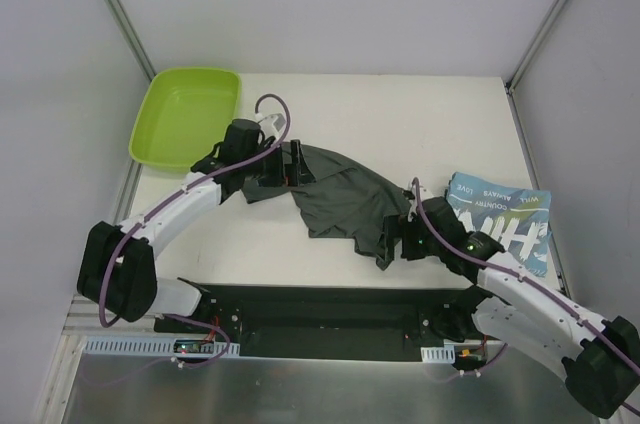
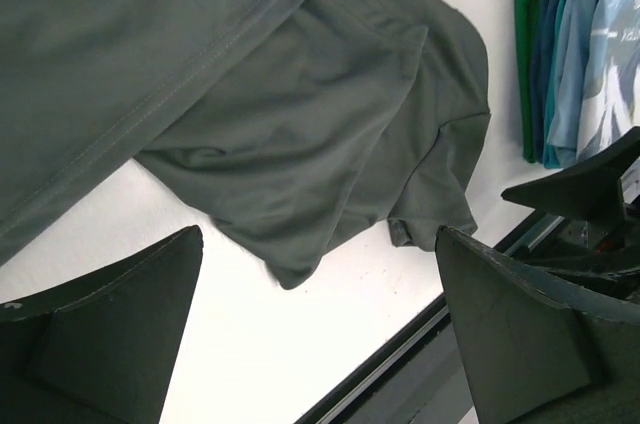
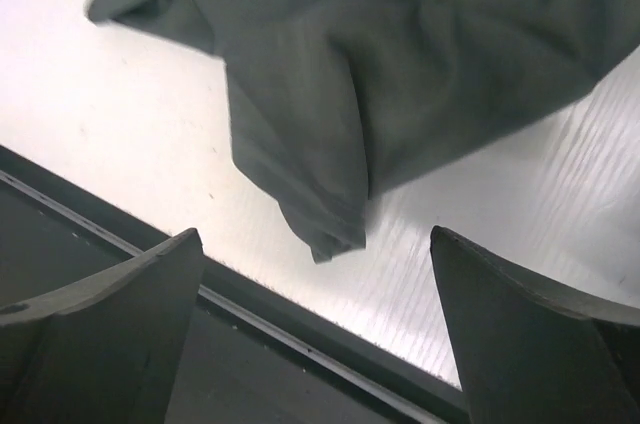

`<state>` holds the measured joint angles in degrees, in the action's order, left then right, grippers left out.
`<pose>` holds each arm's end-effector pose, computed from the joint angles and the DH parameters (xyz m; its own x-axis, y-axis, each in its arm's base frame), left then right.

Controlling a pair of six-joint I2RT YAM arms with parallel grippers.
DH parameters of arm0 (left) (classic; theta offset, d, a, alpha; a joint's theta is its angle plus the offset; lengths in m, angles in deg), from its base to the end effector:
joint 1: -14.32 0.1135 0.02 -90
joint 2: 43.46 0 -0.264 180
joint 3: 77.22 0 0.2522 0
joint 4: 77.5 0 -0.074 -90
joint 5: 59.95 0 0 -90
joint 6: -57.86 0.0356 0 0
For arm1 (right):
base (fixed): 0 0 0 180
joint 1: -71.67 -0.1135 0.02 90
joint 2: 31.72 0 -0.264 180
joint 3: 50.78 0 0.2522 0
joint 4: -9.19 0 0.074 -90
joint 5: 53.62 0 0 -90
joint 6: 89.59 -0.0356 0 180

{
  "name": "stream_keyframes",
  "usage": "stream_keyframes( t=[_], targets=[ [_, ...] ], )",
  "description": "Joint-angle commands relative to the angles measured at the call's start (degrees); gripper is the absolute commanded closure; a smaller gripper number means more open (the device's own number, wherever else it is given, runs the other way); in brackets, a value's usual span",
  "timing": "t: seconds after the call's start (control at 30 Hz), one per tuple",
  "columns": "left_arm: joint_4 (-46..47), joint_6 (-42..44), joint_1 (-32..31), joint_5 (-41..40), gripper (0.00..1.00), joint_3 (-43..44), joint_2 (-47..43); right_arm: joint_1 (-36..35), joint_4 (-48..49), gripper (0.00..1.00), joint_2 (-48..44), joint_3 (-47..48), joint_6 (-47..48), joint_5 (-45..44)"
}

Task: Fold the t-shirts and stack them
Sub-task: Flatten out the tshirt

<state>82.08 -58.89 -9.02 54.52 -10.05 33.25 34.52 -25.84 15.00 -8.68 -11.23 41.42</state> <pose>0.2698 -0.1325 0.2755 -0.7201 -0.1355 -0.6805 0.4099 0.7084 -0.5747 0.1373 0.1080 0.2155 -0.6304 -0.2255 -0.7428 -0.5394 0.8154 0.2103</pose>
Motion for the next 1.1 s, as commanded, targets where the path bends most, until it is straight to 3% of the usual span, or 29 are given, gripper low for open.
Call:
stream_keyframes(
  t=[0.0,0.17,0.37,0.6,0.8,0.9,1.07],
  targets=[
    [0.4,2.5,-3.9,-3.2,0.01,0.6,2.0,-2.6,0.9,0.04,-0.8,-4.3,-5.2,-0.5],
    [0.2,3.2,-8.2,-1.9,0.01,7.5,9.6,-2.9,6.8,0.15,2.1,-6.6,-4.3,-1.8],
    [-2.6,5.5,-13.7,-1.8,0.01,18.3,20.0,-2.9,13.0,0.21,4.8,-9.7,-4.4,-2.1],
    [-12.4,11.4,-19.8,-10.4,0.01,35.7,35.8,-3.0,15.7,0.56,3.6,-11.5,-3.7,-4.2],
    [-16.6,13.8,-21.9,-10.6,0.02,44.5,43.0,-2.8,17.0,0.71,3.9,-13.0,-3.3,-4.5],
    [-18.1,14.4,-23.1,-12.7,0.06,47.0,44.8,-2.9,17.5,0.78,3.6,-13.3,-3.3,-4.7],
    [-21.2,15.1,-23.6,-15.8,0.16,51.5,49.0,-2.9,17.6,0.82,1.1,-14.4,-2.8,-4.7]
  ],
)
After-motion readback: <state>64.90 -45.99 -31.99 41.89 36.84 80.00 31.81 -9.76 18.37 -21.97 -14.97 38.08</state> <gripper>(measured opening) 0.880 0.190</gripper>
